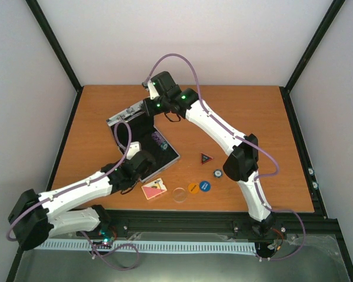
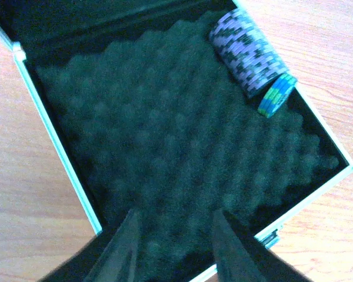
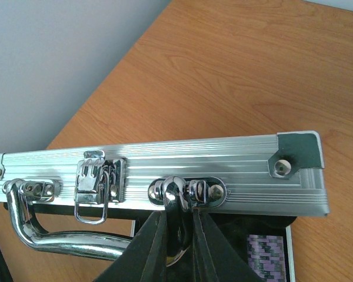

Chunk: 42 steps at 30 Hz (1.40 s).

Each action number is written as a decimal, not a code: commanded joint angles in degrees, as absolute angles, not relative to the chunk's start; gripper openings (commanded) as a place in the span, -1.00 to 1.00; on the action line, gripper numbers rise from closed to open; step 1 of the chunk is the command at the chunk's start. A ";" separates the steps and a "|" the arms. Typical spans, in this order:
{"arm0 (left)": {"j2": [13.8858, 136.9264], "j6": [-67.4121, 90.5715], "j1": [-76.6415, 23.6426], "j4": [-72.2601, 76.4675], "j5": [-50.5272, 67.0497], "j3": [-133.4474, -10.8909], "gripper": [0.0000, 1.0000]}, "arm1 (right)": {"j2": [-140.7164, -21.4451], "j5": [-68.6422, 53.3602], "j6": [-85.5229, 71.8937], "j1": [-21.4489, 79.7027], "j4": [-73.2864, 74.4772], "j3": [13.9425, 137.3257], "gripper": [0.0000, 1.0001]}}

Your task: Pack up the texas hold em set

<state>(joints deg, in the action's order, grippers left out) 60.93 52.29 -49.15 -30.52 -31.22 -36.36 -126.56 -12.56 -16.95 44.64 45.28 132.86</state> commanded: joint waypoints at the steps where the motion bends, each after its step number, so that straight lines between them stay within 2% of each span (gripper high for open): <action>1: 64.25 55.98 -49.54 -28.71 -28.33 -38.02 -0.53 | -128.15 -12.50 -16.57 44.03 45.77 134.14 -0.74; 3: 65.81 56.86 -49.56 -28.82 -27.79 -38.22 -0.89 | -128.14 -12.72 -16.52 44.03 45.79 134.22 -0.74; 4: 66.57 57.21 -49.53 -28.89 -27.58 -38.21 -0.97 | -128.14 -12.80 -16.51 44.03 45.72 134.13 -0.74; 15: 78.94 58.70 -47.72 -25.79 -20.56 -39.57 -0.98 | -128.06 -13.45 -16.61 43.97 45.59 134.30 -0.74; 23: 87.15 62.06 -45.53 -17.14 -13.04 -33.88 -0.98 | -129.07 -15.58 -15.73 43.86 45.41 136.04 -0.73; 35: 87.12 64.12 -45.53 -15.04 -12.24 -29.78 -0.98 | -132.94 -19.37 -14.49 42.70 42.60 141.05 -0.68; 42: 87.42 64.95 -45.53 -13.80 -12.15 -27.95 -0.98 | -134.58 -22.19 -15.20 42.28 40.73 141.06 -0.48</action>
